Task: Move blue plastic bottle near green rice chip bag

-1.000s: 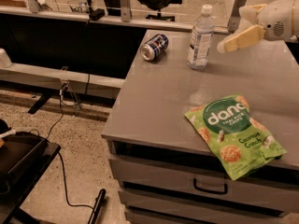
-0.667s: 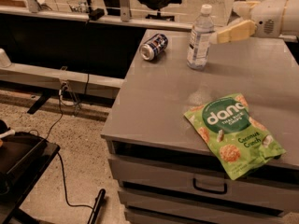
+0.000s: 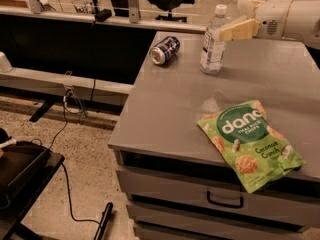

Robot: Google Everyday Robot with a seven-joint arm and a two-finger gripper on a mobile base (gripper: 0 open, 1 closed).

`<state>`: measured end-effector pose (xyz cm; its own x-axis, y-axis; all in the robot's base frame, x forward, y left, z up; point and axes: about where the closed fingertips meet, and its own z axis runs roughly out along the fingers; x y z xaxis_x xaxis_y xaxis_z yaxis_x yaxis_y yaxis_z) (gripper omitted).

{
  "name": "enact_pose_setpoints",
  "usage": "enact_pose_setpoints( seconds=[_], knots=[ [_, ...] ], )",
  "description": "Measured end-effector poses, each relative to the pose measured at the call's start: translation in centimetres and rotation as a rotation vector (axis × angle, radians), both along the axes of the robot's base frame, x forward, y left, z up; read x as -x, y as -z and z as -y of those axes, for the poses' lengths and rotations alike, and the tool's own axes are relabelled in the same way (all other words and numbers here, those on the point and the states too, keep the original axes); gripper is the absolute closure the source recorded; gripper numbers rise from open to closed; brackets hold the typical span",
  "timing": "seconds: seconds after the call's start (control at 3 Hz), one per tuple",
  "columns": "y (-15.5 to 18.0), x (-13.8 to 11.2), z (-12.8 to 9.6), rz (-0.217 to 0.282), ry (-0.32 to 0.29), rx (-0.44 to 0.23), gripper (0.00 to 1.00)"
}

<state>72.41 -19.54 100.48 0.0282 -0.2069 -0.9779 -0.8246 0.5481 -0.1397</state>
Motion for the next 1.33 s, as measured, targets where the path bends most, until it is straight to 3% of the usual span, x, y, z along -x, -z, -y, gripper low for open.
enact_pose_setpoints(
  seconds=[0.67, 1.33],
  knots=[
    [3.1, -2.6, -2.0, -0.04, 0.043, 0.039, 0.0],
    [6.5, -4.6, -2.6, -0.106, 0.071, 0.04, 0.41]
  ],
)
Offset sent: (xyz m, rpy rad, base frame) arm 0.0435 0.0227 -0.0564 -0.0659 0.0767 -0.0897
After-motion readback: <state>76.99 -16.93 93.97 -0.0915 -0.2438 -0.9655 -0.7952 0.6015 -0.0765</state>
